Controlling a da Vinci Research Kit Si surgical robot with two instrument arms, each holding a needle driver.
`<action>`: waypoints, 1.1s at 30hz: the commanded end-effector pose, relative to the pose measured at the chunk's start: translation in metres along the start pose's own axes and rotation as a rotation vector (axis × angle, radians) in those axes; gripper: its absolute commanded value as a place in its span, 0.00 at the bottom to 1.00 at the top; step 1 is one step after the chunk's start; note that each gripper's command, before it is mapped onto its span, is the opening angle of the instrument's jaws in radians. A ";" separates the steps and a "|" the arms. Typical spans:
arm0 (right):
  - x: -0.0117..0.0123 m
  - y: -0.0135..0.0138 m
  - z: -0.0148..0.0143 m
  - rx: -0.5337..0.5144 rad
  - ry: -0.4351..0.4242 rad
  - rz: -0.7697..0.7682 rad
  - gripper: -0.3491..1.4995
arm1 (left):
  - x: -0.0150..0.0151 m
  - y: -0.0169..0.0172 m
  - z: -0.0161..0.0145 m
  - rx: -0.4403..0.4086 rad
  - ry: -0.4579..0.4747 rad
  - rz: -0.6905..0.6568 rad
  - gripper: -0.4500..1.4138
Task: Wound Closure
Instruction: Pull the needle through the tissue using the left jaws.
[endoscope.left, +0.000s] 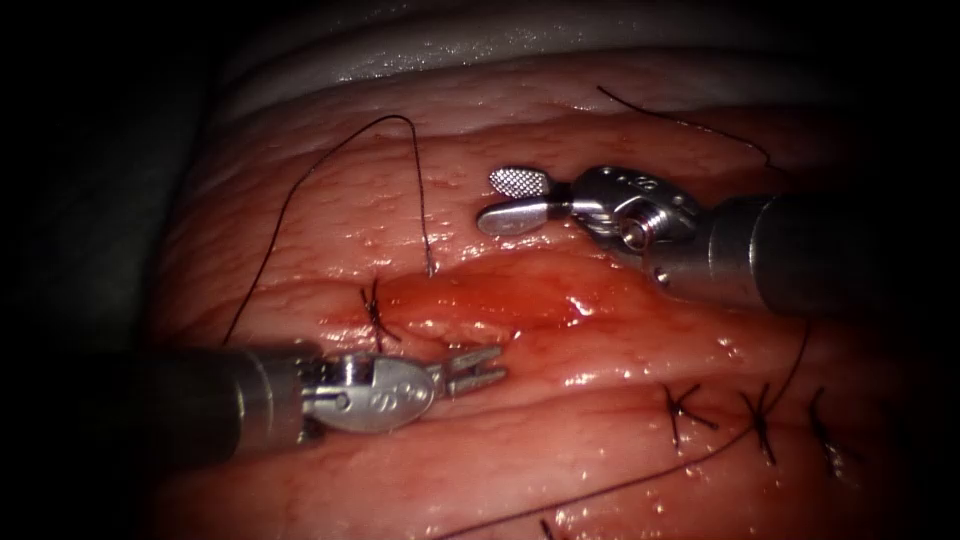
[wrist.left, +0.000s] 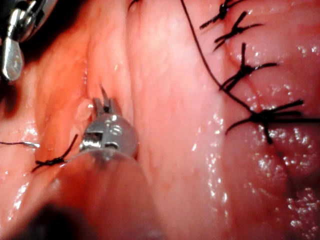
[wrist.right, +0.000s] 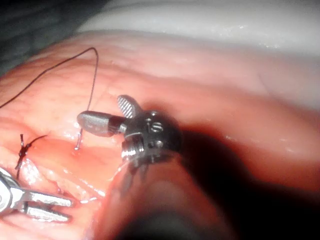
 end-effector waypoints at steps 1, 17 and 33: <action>-0.0003 0.0002 0.0009 0.003 0.004 0.001 0.59 | 0.0001 0.0003 0.0005 -0.033 0.026 -0.036 0.00; -0.0023 0.0008 0.0010 0.003 -0.041 0.001 0.60 | 0.0072 -0.0015 -0.0041 -0.409 0.225 -0.520 0.00; -0.0037 0.0020 -0.0005 0.013 -0.074 -0.023 0.57 | 0.0166 -0.0065 -0.0099 -0.108 0.250 -0.022 0.00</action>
